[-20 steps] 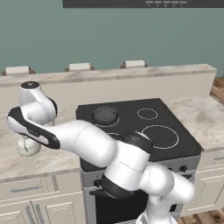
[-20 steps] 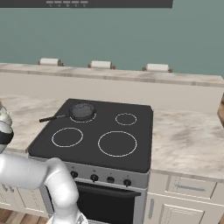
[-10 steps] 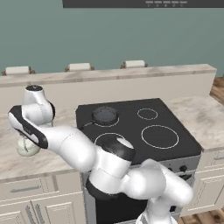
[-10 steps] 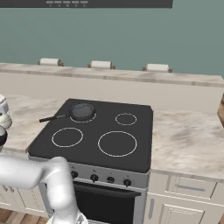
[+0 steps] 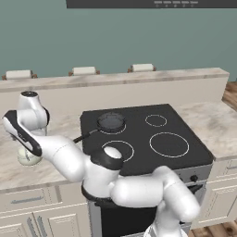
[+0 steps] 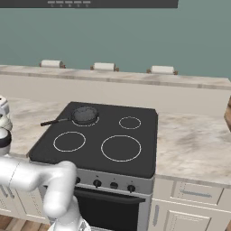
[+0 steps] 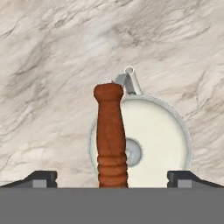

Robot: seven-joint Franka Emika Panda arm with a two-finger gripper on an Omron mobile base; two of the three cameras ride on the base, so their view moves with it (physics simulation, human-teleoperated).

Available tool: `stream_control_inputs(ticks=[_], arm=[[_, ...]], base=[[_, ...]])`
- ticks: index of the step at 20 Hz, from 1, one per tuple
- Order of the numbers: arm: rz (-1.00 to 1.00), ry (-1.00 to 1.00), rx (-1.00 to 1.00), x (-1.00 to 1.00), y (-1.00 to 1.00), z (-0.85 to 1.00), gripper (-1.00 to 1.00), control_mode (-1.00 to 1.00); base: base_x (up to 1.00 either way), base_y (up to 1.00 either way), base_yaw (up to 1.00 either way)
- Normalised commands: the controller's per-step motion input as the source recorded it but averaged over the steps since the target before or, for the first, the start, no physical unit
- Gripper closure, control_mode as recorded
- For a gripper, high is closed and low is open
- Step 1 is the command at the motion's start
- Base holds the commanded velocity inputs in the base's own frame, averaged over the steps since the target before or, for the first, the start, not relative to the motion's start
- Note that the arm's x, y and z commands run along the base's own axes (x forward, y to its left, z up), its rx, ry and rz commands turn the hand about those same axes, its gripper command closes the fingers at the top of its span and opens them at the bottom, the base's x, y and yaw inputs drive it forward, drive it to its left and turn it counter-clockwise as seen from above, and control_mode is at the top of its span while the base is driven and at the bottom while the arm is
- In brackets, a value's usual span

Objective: Pick the kettle from the counter and place it on a stove burner. Then turn the burner on.

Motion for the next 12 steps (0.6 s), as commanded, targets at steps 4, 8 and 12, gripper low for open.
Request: stream_control_inputs(ticks=[4, 8, 12], arm=[[0.0, 0.0, 0.0, 0.37, 0.26, -0.52, -1.0, -1.0], [-0.05, 0.01, 0.0, 0.0, -0.05, -0.73, 1.0, -1.0], [-0.24, 0.04, 0.02, -0.49, -0.97, -0.11, 1.0, -1.0]], base=[[0.0, 0.0, 0.0], [0.0, 0.0, 0.0], [0.0, 0.0, 0.0]])
